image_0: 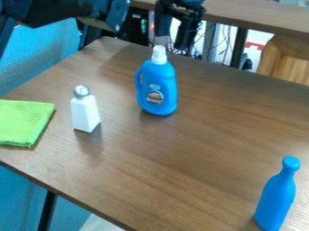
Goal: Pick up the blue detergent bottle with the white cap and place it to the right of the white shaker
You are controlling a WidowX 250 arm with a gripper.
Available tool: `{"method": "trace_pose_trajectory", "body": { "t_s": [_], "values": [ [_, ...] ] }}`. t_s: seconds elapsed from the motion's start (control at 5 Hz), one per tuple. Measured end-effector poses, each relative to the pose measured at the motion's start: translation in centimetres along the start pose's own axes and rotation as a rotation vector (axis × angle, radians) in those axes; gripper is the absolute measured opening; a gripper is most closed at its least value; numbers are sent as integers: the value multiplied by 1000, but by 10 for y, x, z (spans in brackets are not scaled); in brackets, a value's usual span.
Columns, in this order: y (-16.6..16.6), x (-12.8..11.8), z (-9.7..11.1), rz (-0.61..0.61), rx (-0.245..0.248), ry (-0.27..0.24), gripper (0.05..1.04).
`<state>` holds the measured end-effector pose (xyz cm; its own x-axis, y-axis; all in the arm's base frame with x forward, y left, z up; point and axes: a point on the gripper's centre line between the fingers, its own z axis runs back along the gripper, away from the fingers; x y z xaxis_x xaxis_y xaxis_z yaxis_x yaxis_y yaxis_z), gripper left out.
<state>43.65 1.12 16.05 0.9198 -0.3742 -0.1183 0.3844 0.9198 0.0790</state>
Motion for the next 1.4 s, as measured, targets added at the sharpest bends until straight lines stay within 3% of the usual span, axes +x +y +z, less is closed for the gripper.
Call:
{"method": "trace_pose_trajectory", "body": {
  "t_s": [0.4, 1.0, 1.4],
  "values": [
    [-22, 2, -5, -10, 16, 34, 1005],
    [-156, -13, 12, -46, 7, -125, 1005],
    [-210, -17, 1, 80, -59, -103, 1005]
  ]
}}
